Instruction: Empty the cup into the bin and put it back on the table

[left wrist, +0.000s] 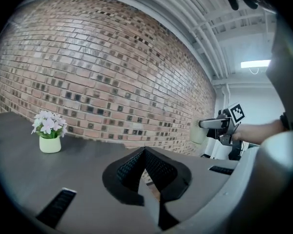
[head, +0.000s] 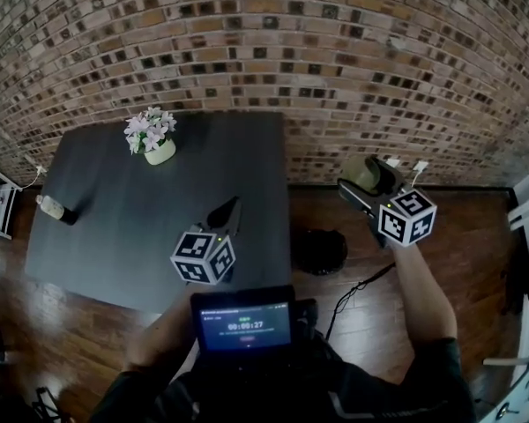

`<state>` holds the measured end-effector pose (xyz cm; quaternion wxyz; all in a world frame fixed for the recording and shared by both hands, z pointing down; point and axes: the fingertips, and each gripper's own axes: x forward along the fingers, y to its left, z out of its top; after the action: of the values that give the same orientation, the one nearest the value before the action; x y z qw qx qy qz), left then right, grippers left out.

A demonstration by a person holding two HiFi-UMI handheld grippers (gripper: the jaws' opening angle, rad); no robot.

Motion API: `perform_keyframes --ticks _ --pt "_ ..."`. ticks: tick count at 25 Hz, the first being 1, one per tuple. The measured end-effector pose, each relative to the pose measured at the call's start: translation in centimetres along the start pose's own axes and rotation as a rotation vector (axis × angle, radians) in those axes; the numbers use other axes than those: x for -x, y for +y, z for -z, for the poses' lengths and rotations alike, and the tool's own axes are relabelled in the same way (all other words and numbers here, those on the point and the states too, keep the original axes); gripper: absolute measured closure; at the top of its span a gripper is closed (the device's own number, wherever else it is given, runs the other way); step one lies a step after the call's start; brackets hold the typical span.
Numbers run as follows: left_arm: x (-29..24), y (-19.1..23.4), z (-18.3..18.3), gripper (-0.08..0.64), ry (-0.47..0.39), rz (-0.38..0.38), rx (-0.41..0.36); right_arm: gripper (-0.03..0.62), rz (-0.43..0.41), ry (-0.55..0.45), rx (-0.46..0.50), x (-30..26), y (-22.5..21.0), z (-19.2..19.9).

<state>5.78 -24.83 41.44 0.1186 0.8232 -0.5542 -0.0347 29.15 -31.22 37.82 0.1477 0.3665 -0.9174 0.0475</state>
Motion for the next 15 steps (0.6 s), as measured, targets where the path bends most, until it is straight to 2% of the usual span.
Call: perform_keyframes --ticks 15 --pt "6.2 4.7 0.9 0.557 -0.012 -0.216 0.026 0.199 -0.276 0.022 0.060 -6.7 8.1 1.0"
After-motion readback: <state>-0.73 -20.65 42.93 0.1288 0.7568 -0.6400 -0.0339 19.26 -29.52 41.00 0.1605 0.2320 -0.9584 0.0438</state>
